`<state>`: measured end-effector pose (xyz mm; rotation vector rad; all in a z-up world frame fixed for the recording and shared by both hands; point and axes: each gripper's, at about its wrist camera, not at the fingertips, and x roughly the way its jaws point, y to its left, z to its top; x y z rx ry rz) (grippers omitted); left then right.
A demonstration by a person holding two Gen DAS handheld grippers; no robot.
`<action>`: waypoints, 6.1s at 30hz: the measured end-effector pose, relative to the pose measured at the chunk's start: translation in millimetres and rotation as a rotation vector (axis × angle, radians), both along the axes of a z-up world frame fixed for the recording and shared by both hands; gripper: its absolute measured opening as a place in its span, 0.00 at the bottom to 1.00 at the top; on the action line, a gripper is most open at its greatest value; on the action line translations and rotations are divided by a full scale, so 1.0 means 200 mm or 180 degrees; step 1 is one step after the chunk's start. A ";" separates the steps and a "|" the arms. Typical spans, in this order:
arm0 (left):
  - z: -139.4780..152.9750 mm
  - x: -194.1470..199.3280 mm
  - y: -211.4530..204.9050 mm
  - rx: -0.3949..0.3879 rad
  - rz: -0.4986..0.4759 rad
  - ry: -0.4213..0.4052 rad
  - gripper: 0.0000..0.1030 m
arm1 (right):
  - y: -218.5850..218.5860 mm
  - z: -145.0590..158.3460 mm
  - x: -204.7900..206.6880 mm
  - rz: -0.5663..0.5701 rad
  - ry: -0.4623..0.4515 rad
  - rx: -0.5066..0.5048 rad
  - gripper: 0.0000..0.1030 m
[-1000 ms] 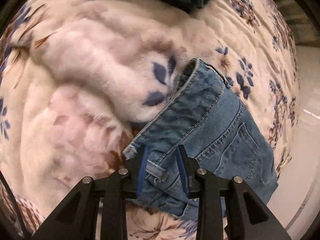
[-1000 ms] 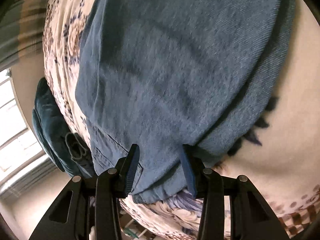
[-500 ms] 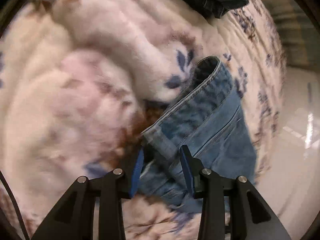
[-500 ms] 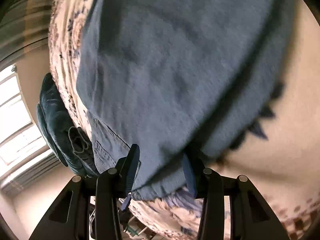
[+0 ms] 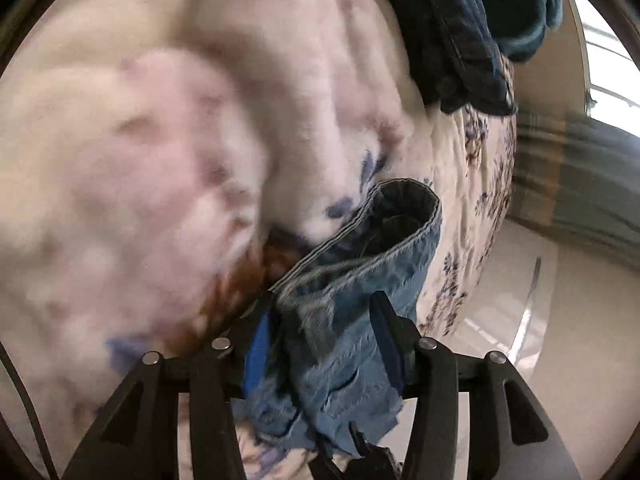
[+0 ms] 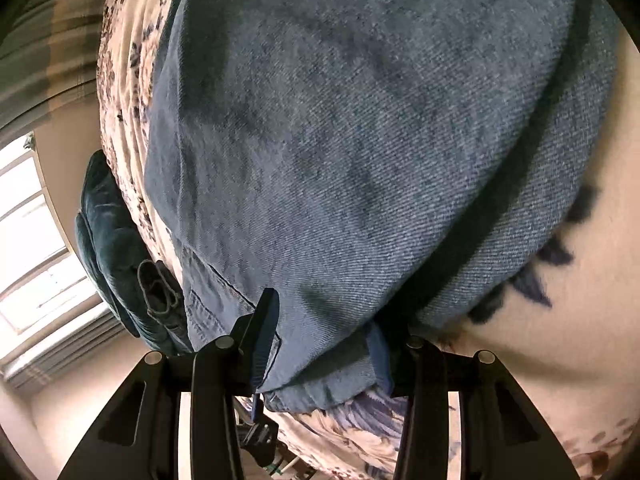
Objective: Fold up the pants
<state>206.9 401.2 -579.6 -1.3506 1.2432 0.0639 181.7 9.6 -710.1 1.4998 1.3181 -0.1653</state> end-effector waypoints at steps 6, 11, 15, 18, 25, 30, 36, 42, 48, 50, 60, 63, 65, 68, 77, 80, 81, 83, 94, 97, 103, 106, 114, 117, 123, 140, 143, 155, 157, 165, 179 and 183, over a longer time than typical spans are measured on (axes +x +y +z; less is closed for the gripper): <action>0.16 0.21 -0.21 0.1144 -0.0948 0.0000 0.15 | 0.03 0.00 0.05 0.0091 0.0025 -0.0146 0.24; 0.33 0.11 -0.20 0.1214 -0.1007 -0.0088 0.13 | 0.02 0.15 0.03 0.0152 -0.0072 -0.0452 0.06; 0.38 0.02 -0.19 0.1189 -0.1047 -0.0048 0.13 | 0.01 0.27 -0.05 0.0129 -0.0119 -0.0520 0.05; 0.27 0.00 -0.22 0.1258 -0.1142 0.0154 0.13 | -0.01 0.26 -0.10 0.0181 -0.0018 -0.0554 0.05; 0.17 -0.03 -0.19 0.1223 -0.1225 0.0331 0.16 | -0.05 0.09 -0.14 0.0350 0.0161 -0.0391 0.05; 0.21 0.03 -0.24 0.1219 -0.1340 0.0233 0.27 | -0.25 0.18 -0.10 0.0261 -0.0014 -0.0602 0.26; 0.12 0.01 -0.29 0.1550 -0.1434 0.0382 0.24 | -0.43 0.14 -0.12 -0.0310 0.0134 -0.0703 0.04; 0.24 -0.01 -0.29 0.1692 -0.1604 0.0461 0.28 | -0.41 0.14 -0.11 0.0209 0.0411 -0.0889 0.05; 0.63 0.00 -0.26 0.1924 -0.1732 0.0123 0.31 | -0.43 0.48 0.09 0.0777 0.0432 -0.0875 0.54; 0.66 0.11 -0.25 0.1827 -0.1702 -0.0014 0.50 | -0.40 0.63 0.21 0.1042 0.0274 -0.1094 0.66; 0.06 0.72 -0.29 0.1081 -0.1869 0.0393 0.53 | -0.04 0.62 1.00 0.2181 -0.0030 -0.1469 0.74; 0.07 0.71 -0.31 0.1222 -0.1874 0.0278 0.44 | 0.03 0.53 1.19 0.2455 -0.0019 -0.1511 0.74; 0.09 0.69 -0.34 0.1405 -0.1963 0.0160 0.35 | 0.06 0.47 1.30 0.2677 0.0041 -0.1535 0.74; 0.14 0.67 -0.38 0.1707 -0.2049 0.0063 0.29 | 0.11 0.39 1.37 0.2975 0.0053 -0.1328 0.73; 0.13 0.69 -0.37 0.1809 -0.2106 0.0078 0.30 | 0.17 0.38 1.41 0.3332 0.0241 -0.2217 0.01; 0.16 0.69 -0.37 0.1810 -0.2124 0.0082 0.32 | 0.02 0.32 1.42 0.3018 0.0373 -0.1825 0.01; 0.18 0.69 -0.38 0.1849 -0.2137 0.0089 0.33 | -0.02 0.33 1.41 0.2915 0.0268 -0.1576 0.01; 0.24 0.68 -0.41 0.1960 -0.2197 0.0102 0.35 | -0.04 0.44 1.38 0.2958 0.0038 -0.1526 0.12; 0.59 0.57 -0.87 0.2412 -0.2251 -0.0419 0.38 | -0.17 0.33 1.22 0.3587 0.0305 -0.2248 0.05; 0.51 0.55 -1.04 0.2511 -0.2452 -0.0348 0.38 | -0.34 0.31 1.20 0.3208 0.0455 -0.2762 0.00; 0.58 0.42 -1.39 0.2935 -0.2616 -0.0628 0.39 | -0.91 0.44 0.90 0.1892 -0.0412 -0.1409 0.32; 0.57 0.37 -1.65 0.3050 -0.2991 -0.0617 0.59 | -1.34 0.63 0.54 0.1063 -0.0642 -0.1402 0.90; 0.49 0.27 -2.42 0.2881 -0.3583 -0.0642 0.59 | -2.53 0.65 -0.37 -0.0571 0.0129 -0.1706 0.80; 0.45 0.26 -2.63 0.2859 -0.3723 -0.0694 0.59 | -2.79 0.50 -0.50 -0.0900 0.0156 -0.1579 0.80; 0.39 0.27 -2.89 0.2920 -0.3891 -0.0715 0.59 | -2.95 0.36 -0.40 -0.0490 0.0398 -0.1717 0.49; 0.29 0.19 -3.03 0.3335 -0.3974 -0.0659 0.59 | -2.67 0.60 -0.26 0.0123 0.0375 -0.2468 0.10; 0.30 0.19 -3.01 0.3314 -0.3881 -0.0697 0.59 | -2.63 0.74 -0.28 -0.0004 0.0189 -0.2693 0.10; 0.20 0.23 -2.80 0.3274 -0.3427 -0.0416 0.65 | -2.88 0.45 -0.48 -0.0765 0.0194 -0.1667 0.58; 0.19 0.25 -2.75 0.3292 -0.3308 -0.0331 0.66 | -2.88 0.47 -0.50 -0.0754 0.0048 -0.1606 0.65; 0.24 0.24 -2.56 0.3306 -0.2932 -0.0279 0.66 | -2.74 0.24 -0.32 -0.0540 -0.0568 -0.1039 0.40; 0.17 0.25 -2.48 0.3193 -0.2838 -0.0108 0.66 | -2.77 0.16 -0.29 -0.1056 -0.1110 -0.0869 0.31; 0.17 0.26 -2.49 0.3203 -0.2865 -0.0114 0.66 | -2.77 0.04 -0.25 -0.1026 -0.0980 -0.0631 0.37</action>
